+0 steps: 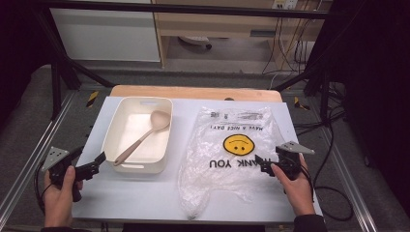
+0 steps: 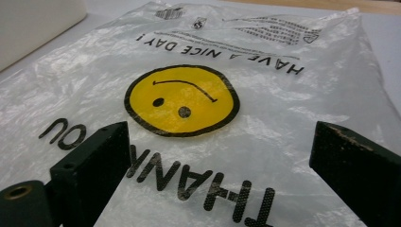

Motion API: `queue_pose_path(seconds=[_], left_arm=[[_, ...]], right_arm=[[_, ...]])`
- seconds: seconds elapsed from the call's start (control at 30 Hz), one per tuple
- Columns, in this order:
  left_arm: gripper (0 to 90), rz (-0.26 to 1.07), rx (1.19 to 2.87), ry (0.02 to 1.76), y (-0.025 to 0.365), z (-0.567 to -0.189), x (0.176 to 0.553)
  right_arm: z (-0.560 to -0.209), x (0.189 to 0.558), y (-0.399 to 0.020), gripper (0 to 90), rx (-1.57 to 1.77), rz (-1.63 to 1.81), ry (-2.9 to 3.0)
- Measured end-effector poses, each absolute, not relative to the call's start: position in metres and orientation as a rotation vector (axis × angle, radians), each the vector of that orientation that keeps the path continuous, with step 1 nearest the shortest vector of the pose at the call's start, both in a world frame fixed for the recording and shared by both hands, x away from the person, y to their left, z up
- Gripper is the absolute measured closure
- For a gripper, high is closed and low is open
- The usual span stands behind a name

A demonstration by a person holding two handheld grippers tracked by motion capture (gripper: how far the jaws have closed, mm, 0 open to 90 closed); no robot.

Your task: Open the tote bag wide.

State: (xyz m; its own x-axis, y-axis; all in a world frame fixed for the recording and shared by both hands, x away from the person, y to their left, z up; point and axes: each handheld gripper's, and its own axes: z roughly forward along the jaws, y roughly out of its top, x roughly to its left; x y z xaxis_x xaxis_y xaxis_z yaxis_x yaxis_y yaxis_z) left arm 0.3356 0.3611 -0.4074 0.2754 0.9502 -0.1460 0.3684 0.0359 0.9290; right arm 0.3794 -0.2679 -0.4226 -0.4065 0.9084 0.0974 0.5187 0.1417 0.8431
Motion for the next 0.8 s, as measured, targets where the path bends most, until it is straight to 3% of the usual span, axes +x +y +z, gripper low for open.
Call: queue_pose_path(seconds=[0.47, 0.8], left_arm=[[5.4, 0.727, 1.538, 1.273, 0.361, -0.408, 0.337], [5.4, 0.747, 1.518, 1.279, 0.363, -0.407, 0.336]], right_arm=[[-0.419, 0.378, -0.257, 4.6, 1.301, 1.130, 2.082], [-0.398, 0.387, -0.256, 4.3, 1.311, 1.175, 2.039]])
